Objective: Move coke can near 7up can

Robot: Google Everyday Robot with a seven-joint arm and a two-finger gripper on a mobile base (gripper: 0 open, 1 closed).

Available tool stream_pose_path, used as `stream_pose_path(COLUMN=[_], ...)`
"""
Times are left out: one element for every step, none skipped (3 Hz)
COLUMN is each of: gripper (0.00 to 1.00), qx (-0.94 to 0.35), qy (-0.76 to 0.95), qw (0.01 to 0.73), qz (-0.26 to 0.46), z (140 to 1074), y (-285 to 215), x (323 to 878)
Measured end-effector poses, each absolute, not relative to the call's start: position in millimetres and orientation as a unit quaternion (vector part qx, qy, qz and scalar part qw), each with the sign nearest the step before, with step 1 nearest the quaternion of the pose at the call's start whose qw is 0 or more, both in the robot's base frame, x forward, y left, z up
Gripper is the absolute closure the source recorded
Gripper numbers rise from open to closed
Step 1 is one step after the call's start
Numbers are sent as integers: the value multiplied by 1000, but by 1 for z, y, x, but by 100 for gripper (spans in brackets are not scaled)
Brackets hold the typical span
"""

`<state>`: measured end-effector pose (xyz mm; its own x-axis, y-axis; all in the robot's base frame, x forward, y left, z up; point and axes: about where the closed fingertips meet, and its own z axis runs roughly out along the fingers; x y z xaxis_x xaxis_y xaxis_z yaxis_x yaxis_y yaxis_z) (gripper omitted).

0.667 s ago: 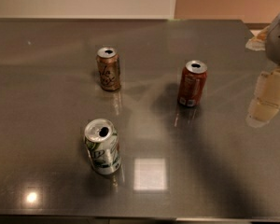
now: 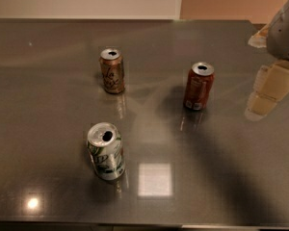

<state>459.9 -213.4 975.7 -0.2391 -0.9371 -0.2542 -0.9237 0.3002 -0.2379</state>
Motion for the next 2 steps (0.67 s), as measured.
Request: stream_pose_path(gripper=[0,0], qx=[-579,-566], qy=[793,799], qw=[190,201], qz=[1,24], z=[969,958], y=[-208,-204], x=[486,514])
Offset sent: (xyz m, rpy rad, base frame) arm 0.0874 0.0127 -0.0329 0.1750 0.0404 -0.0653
